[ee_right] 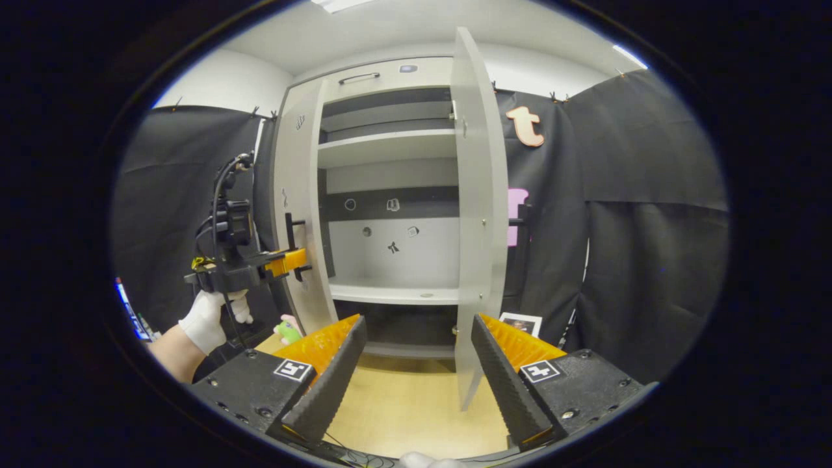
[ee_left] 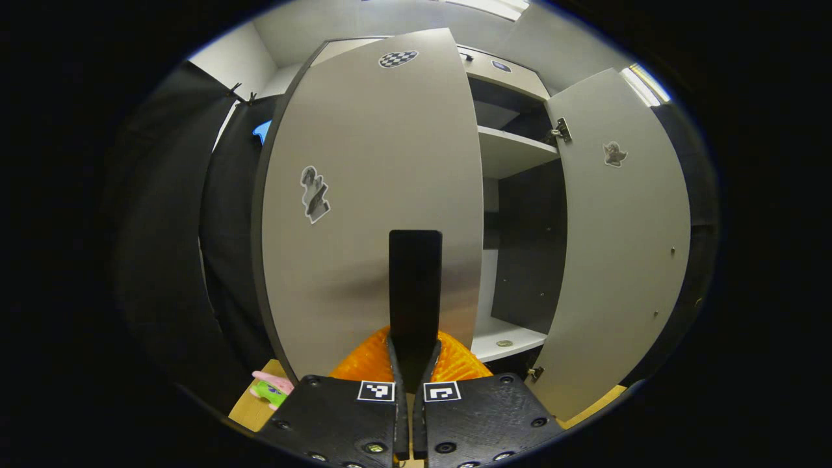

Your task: Open the right door of the double-door shoe cabinet with the right hand, and open the left door with the left hand.

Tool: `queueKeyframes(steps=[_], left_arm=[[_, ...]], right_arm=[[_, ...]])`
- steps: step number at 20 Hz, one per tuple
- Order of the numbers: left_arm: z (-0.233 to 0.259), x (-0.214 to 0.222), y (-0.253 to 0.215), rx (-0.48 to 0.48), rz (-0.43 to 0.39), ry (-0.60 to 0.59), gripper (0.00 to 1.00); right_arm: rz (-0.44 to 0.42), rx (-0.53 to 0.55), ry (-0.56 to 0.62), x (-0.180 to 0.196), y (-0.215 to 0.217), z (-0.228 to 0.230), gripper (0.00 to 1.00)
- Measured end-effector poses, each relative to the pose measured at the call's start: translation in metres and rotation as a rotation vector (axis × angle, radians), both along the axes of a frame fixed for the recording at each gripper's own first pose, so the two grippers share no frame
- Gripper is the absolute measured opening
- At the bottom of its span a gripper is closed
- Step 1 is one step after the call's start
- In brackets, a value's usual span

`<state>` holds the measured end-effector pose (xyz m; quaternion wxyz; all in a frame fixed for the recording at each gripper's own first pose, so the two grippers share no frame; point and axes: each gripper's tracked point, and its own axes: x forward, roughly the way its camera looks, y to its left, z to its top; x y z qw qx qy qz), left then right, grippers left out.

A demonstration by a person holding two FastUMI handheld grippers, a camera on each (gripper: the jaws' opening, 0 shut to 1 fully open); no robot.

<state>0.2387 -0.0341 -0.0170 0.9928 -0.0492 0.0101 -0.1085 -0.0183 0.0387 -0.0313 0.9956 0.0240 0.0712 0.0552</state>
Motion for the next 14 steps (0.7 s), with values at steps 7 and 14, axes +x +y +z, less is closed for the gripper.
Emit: queueKeyframes(steps=[7, 14], left_arm=[[0.000, -0.019, 0.024, 0.022, 0.050, -0.006, 0.02], [-0.004, -0.029, 0.054, 0.044, 0.140, -0.009, 0.00]], right_arm=[[0.079, -0.008, 0.014, -0.003, 0.035, -0.008, 1.00], [0.141, -0.006, 0.028, -0.009, 0.058, -0.016, 1.00]])
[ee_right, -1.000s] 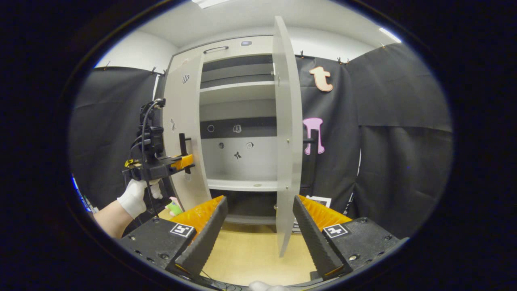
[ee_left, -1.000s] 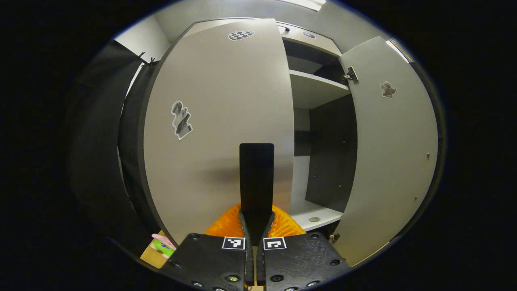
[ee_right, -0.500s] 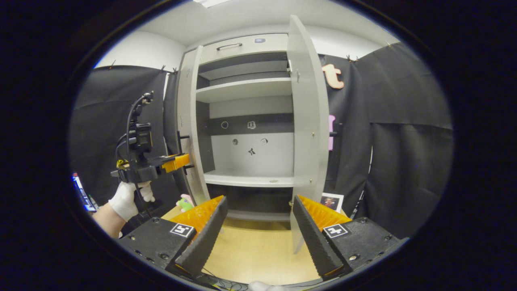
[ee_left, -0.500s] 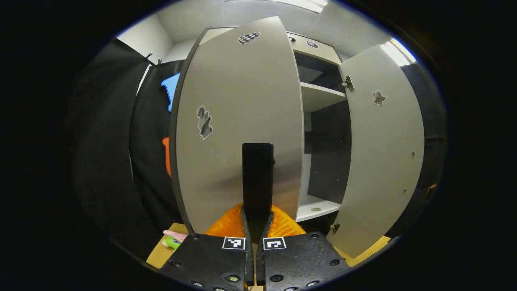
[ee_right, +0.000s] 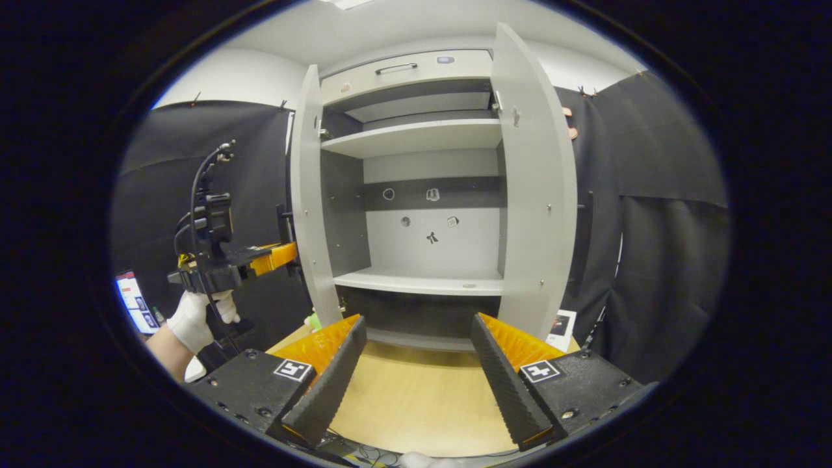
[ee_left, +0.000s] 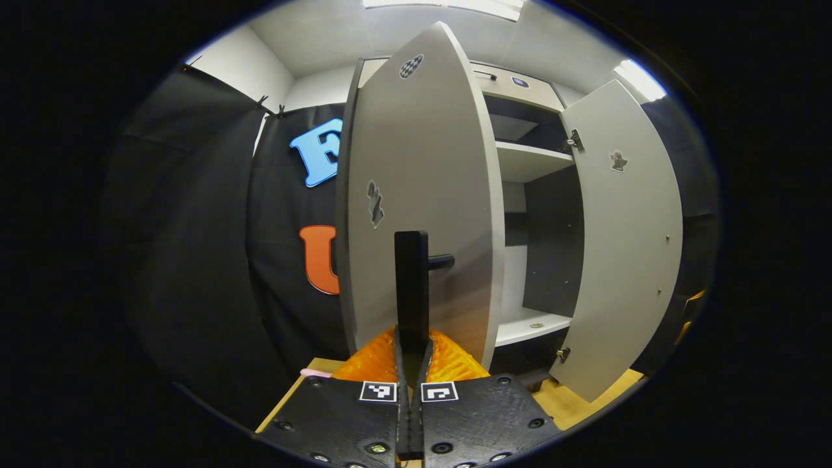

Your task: Open the right door of the double-door shoe cabinet with the right hand, and open the left door with the left hand.

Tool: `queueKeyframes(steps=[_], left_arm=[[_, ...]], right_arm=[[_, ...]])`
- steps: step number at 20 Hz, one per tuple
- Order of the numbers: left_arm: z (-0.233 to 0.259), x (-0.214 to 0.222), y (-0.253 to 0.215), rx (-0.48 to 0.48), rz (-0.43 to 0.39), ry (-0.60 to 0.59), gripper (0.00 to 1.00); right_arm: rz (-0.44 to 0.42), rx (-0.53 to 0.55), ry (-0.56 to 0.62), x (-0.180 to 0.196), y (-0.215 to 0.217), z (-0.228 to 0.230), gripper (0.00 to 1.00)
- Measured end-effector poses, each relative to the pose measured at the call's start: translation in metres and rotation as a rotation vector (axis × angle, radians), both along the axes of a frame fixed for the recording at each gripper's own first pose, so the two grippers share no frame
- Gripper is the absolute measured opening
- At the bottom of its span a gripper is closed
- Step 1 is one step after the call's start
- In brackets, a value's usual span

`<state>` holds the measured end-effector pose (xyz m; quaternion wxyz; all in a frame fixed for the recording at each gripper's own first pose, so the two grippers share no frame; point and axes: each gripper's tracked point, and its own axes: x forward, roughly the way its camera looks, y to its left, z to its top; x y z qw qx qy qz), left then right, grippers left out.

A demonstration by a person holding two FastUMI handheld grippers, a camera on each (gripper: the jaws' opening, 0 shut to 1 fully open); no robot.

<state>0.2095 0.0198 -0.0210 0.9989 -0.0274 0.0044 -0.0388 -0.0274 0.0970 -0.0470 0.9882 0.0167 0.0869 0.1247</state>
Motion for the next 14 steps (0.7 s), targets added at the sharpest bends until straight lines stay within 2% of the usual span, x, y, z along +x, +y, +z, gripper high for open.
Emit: queueKeyframes(steps=[3, 10, 14], left_arm=[[-0.001, -0.002, 0.011, 0.011, 0.021, 0.004, 0.00], [-0.002, -0.003, 0.019, -0.019, 0.003, -0.004, 0.00], [-0.004, -0.004, 0.034, -0.024, 0.035, -0.008, 0.00]], right_arm=[[0.021, -0.005, -0.009, -0.003, 0.007, 0.004, 1.00], [0.048, -0.002, -0.008, -0.007, 0.012, 0.003, 1.00], [0.058, -0.005, -0.005, -0.007, 0.015, 0.001, 1.00]])
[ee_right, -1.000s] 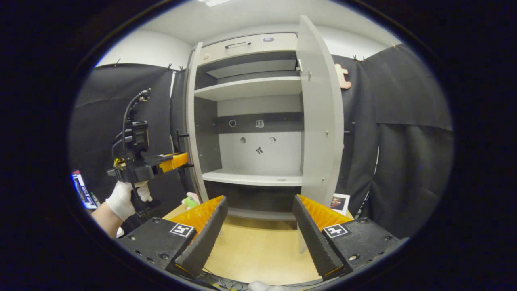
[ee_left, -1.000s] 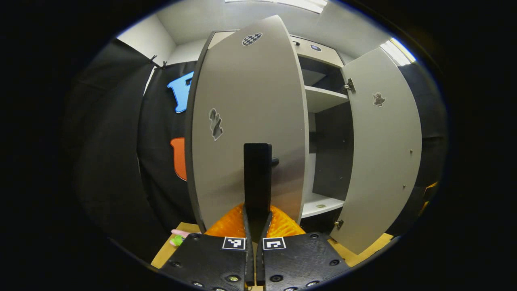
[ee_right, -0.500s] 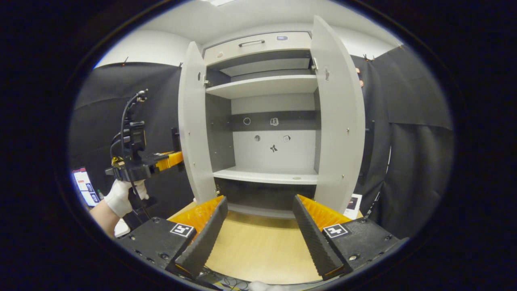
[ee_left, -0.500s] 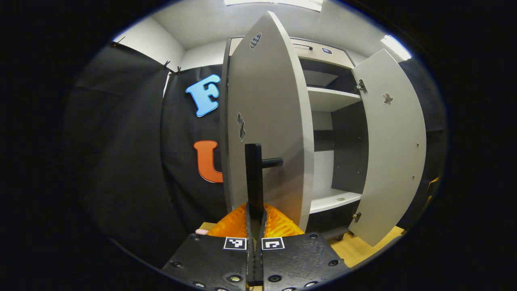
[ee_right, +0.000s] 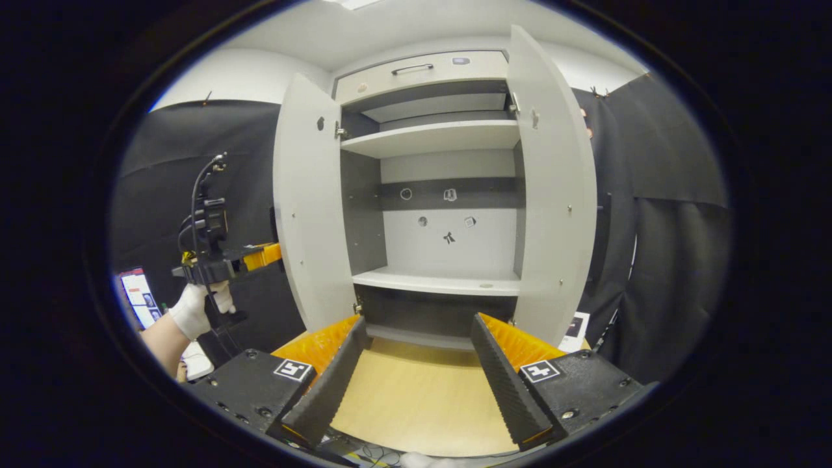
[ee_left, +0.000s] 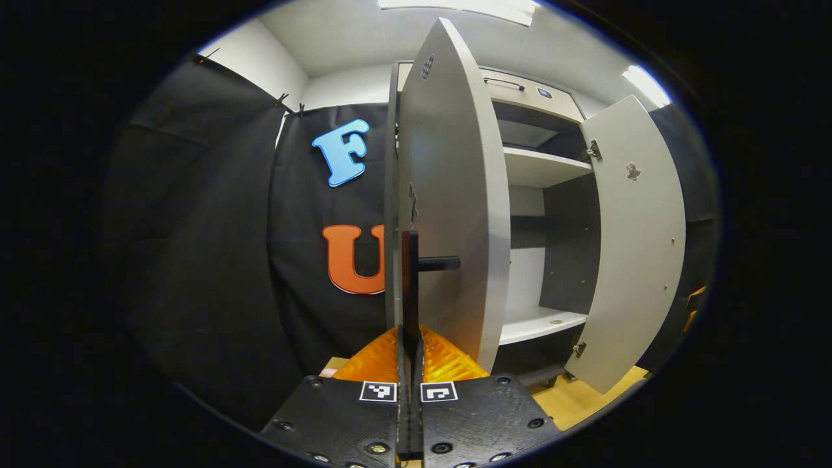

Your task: Open the right door of the double-door shoe cabinet with the right hand, and open the left door with the left hand.

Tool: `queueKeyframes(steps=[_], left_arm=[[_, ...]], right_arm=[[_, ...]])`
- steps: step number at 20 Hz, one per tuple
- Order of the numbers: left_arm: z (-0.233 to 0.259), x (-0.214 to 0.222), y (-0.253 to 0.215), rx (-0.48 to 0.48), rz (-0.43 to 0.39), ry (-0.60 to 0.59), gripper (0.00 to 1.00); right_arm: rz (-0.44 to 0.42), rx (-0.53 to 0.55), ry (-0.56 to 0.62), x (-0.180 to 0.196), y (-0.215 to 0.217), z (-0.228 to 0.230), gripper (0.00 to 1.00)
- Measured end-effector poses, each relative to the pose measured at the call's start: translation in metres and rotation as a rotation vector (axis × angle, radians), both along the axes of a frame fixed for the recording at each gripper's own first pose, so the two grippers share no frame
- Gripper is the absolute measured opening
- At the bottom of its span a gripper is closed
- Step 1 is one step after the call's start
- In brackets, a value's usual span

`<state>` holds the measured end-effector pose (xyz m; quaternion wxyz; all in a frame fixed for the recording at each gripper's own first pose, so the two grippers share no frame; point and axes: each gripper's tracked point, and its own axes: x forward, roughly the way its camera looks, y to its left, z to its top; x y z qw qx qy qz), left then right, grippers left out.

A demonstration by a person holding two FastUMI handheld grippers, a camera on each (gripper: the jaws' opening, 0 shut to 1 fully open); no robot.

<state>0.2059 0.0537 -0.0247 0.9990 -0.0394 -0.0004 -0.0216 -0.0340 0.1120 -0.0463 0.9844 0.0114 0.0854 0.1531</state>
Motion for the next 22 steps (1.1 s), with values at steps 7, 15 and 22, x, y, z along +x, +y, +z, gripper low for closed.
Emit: queueKeyframes(steps=[7, 15, 22], left_arm=[[-0.002, 0.001, 0.014, -0.042, -0.009, -0.005, 0.00], [-0.001, 0.003, 0.013, -0.040, -0.025, -0.024, 0.00], [-0.008, -0.003, 0.038, 0.008, 0.068, -0.001, 0.22]], right_arm=[[0.021, -0.012, 0.009, 0.000, 0.009, -0.003, 1.00], [0.029, -0.016, 0.011, 0.002, 0.011, -0.004, 1.00], [0.034, -0.016, 0.011, 0.001, 0.010, -0.003, 1.00]])
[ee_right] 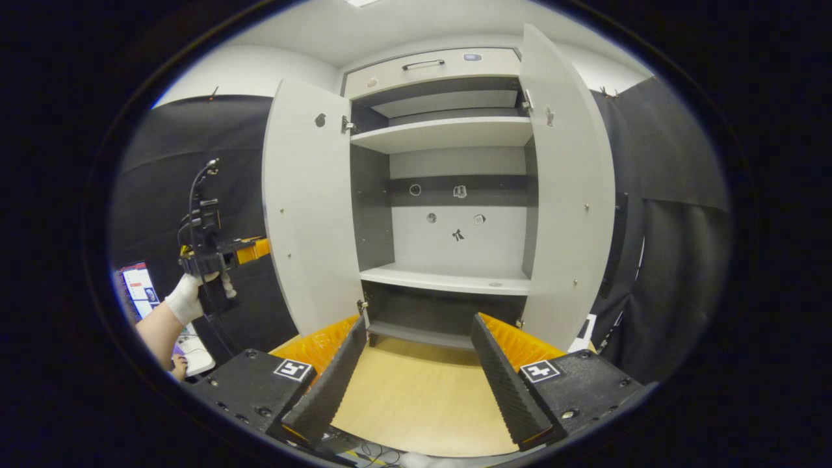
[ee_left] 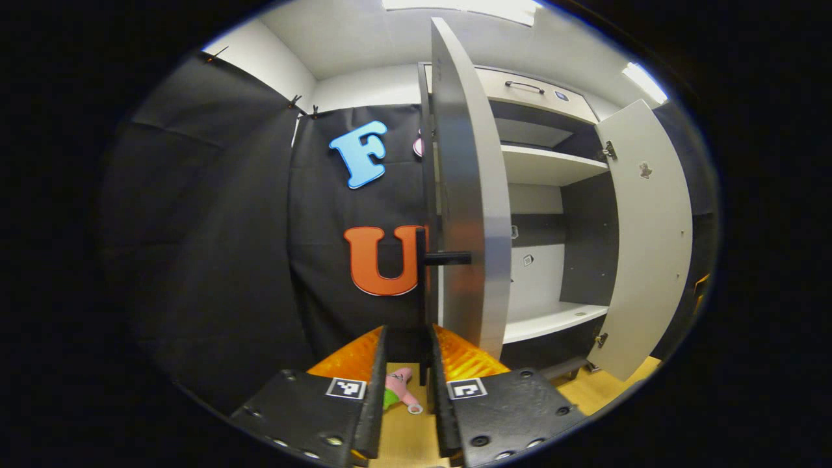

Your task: Open the right door of the double-door shoe cabinet with the right hand, and open the left door with the left hand.

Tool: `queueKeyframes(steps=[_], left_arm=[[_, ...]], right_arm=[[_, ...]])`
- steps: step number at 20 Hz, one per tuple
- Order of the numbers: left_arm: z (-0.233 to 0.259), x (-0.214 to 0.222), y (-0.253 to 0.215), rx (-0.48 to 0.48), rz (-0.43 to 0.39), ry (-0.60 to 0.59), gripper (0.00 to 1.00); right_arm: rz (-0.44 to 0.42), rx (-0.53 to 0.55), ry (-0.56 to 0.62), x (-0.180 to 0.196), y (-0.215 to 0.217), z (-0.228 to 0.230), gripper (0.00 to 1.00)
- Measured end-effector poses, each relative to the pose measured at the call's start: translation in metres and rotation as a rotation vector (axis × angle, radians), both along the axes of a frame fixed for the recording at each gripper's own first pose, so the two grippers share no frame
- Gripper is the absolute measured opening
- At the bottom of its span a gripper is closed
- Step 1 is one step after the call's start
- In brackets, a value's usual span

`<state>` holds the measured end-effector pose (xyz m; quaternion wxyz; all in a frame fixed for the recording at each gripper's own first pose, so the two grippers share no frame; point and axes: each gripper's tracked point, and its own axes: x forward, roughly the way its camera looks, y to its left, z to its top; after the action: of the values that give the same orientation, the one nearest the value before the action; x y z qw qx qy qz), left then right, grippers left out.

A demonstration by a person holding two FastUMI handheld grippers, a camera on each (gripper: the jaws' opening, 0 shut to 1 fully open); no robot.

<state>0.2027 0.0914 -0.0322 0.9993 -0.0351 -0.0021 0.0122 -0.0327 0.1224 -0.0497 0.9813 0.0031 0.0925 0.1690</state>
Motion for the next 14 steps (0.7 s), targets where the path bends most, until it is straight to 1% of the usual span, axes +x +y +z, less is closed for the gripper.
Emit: queueKeyframes(steps=[1, 2, 3, 4, 5, 7, 8, 9, 12, 14], left_arm=[[-0.004, -0.004, -0.001, -0.022, 0.007, 0.017, 0.34], [-0.010, -0.009, -0.003, -0.046, 0.009, 0.037, 0.54], [-0.013, -0.011, 0.002, -0.065, 0.035, 0.043, 0.75], [-0.017, -0.016, 0.002, -0.090, 0.044, 0.054, 0.96], [-0.021, -0.020, 0.004, -0.105, 0.070, 0.073, 0.98], [-0.029, -0.031, 0.008, -0.101, 0.104, 0.107, 0.98], [-0.030, -0.035, 0.009, -0.096, 0.111, 0.110, 0.95], [-0.029, -0.038, 0.011, -0.091, 0.115, 0.111, 0.94], [-0.022, -0.045, 0.017, -0.057, 0.147, 0.106, 0.94], [-0.010, -0.048, 0.019, -0.026, 0.154, 0.087, 0.94]], right_arm=[[0.001, 0.001, 0.001, 0.001, 0.000, 0.000, 1.00], [0.000, 0.002, 0.000, 0.001, -0.001, 0.000, 1.00], [-0.001, 0.002, -0.001, 0.001, -0.001, 0.001, 1.00], [-0.004, 0.002, -0.006, 0.001, -0.002, 0.001, 1.00], [-0.010, 0.000, -0.011, 0.001, -0.003, 0.003, 1.00], [-0.012, 0.003, -0.014, 0.001, -0.003, 0.005, 1.00], [-0.012, 0.005, -0.015, 0.001, -0.003, 0.006, 1.00], [-0.014, 0.007, -0.019, 0.002, -0.003, 0.007, 1.00], [-0.023, 0.007, -0.033, 0.002, -0.005, 0.013, 1.00], [-0.031, 0.007, -0.045, 0.002, -0.006, 0.018, 1.00]])
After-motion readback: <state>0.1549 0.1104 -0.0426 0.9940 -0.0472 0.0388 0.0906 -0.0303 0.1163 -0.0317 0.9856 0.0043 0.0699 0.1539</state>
